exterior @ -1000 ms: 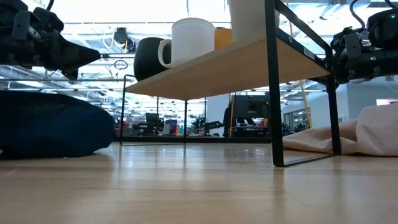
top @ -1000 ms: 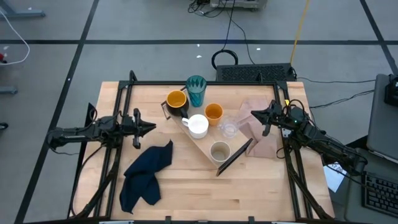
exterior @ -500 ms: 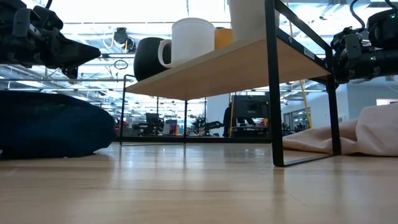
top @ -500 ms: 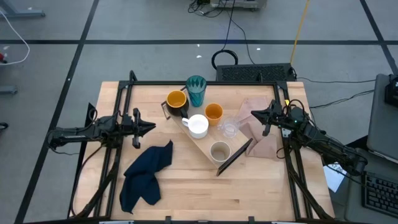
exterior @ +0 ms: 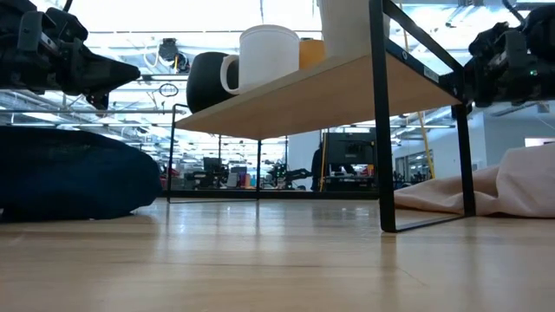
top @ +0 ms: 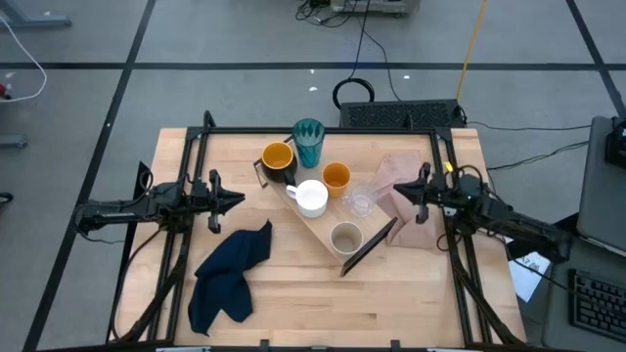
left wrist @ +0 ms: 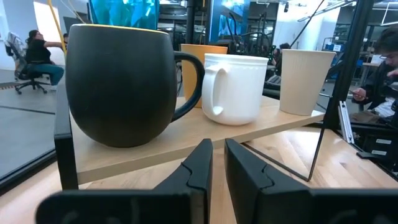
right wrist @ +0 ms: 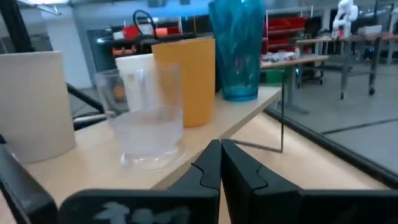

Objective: Stack small to large cups/mugs on shelf
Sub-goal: Return to Home Position

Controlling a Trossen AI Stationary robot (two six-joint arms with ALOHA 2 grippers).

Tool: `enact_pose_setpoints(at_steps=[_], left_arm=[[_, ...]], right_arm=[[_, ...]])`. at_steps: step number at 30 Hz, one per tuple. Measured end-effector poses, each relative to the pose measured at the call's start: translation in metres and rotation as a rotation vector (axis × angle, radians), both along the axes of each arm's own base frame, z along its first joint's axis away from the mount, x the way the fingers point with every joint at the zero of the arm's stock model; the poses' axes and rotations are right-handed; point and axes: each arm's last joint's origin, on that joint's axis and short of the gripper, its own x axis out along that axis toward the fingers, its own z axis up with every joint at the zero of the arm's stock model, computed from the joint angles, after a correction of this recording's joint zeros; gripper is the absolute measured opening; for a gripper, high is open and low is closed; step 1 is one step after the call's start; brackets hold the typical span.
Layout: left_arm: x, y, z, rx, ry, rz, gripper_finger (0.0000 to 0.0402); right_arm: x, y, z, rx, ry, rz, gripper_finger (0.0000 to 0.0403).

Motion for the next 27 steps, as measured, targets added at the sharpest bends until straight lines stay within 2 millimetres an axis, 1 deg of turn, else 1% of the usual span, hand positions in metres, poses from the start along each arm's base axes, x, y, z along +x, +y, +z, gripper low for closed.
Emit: enact_pose_setpoints(at_steps=[2,5,10,13,20,27], left_arm=[[0.000,0.000,0.000,0.000,0.001,0.000,0.0042],[0.000,0.000,0.000,0.000,0.000,0.005,0.0042],[0.000,0.000,0.000,0.000,0.001,0.005,0.0042],[0.000,0.000,0.000,0.000,0.001,0.005,0.0042],[0.000,0.000,0.000,0.000,0.004,0.005,0.0042],[0.000,0.000,0.000,0.000,0.004,0.005,0.0042]], right_arm=[[0.002,0.004,-0.001,0.003,0.002,0.021,0.0000],[0.004,0.012,-0.002,0.003,0.003,0.097,0.0000],[0.006,0.022,-0.003,0.000,0.021,0.086,0.0000],[0.007,0.027,-0.004,0.000,0.022,0.122,0.0000],[0.007,0.035,-0.004,0.002,0.022,0.202,0.0000],[0.007,0.037,-0.003,0.008,0.018,0.203,0.0000]])
